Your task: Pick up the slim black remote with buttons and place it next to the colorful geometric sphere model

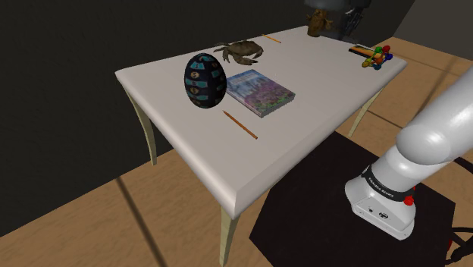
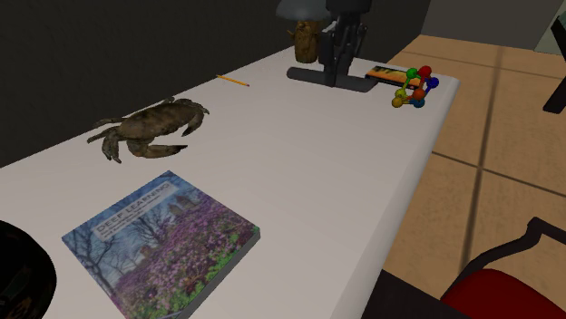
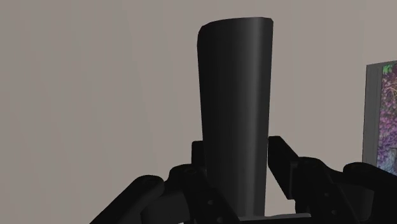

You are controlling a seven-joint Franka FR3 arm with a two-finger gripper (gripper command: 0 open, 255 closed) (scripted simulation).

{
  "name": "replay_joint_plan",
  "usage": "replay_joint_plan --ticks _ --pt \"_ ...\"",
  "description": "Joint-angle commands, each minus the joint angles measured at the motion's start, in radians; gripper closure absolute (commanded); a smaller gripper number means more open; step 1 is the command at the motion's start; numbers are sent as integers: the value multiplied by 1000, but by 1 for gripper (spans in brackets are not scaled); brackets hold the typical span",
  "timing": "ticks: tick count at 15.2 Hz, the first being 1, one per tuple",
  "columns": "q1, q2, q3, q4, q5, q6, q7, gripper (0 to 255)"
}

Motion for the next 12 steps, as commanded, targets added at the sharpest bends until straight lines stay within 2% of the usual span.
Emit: replay_joint_plan --ticks 1,12 --pt "-27 17 -24 20 5 -8 -53 255" --pt "-198 172 -138 196 73 -69 -337 255"
